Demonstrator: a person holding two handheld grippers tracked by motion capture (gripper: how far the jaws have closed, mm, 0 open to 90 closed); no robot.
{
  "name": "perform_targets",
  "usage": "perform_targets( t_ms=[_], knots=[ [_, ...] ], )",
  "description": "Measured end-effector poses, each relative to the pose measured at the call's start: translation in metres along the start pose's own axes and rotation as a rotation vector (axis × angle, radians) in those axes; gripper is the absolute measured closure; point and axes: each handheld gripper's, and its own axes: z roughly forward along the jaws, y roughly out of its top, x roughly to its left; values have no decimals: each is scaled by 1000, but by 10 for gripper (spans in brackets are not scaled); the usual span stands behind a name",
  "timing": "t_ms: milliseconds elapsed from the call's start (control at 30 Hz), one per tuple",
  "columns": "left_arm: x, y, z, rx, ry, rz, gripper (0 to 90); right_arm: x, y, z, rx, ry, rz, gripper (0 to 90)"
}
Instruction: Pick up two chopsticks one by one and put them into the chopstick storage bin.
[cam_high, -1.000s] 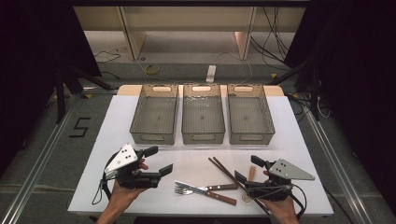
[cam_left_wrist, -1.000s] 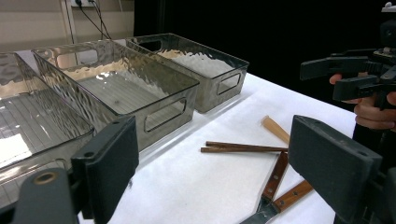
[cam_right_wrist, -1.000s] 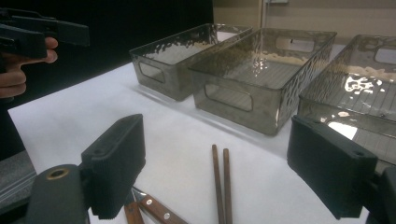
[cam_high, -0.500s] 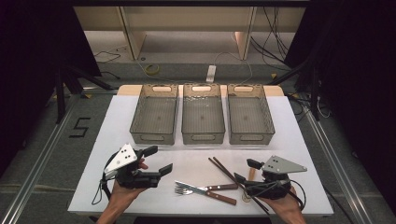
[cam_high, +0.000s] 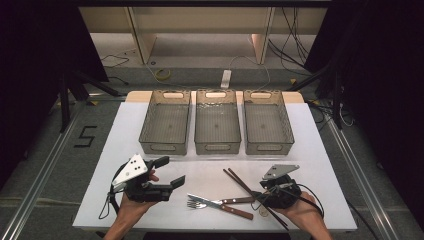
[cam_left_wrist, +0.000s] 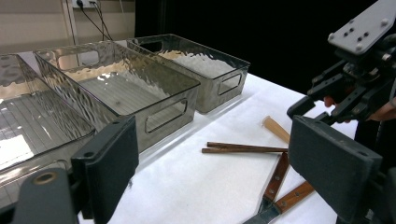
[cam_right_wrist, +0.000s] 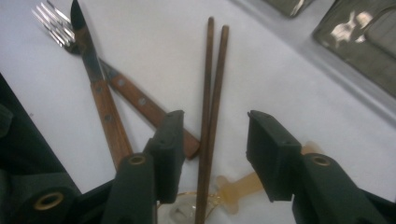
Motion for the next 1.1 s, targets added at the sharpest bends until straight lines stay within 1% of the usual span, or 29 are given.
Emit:
perform_targets(
  t_ms=[67,167,333,433,467,567,633,700,900,933,1033,1067,1100],
  knots=[
    [0,0,0,-1,0,1,157,1,0,5,33,1,-9,610],
    [0,0,0,-3,-1,-1,157,3,0,13,66,6,-25,643],
    [0,0,0,-3,-2,-1,157,5,0,22,119,-4,-54,700],
    [0,0,0,-3,-3,-1,157,5,-1,25,133,-7,-62,728],
    [0,0,0,-2,-3,1,157,5,0,26,136,-14,-61,736],
    [0,0,0,-2,-5,-2,158,4,-1,28,142,-15,-76,756],
    [0,0,0,1,-6,-4,158,5,-1,29,143,-19,-73,767],
    [0,0,0,0,-7,-6,158,4,-1,30,154,-14,-82,770],
    [0,0,0,1,-6,-5,158,7,-1,34,177,-15,-91,785],
    [0,0,0,2,-7,-7,158,8,-1,36,181,-26,-102,797],
    [0,0,0,3,-6,-6,158,8,-1,36,185,-30,-106,818],
    [0,0,1,-1,-6,-11,158,8,-1,37,187,-32,-106,819],
    [0,0,0,3,-6,-7,158,8,-1,37,190,-38,-107,823]
  ],
)
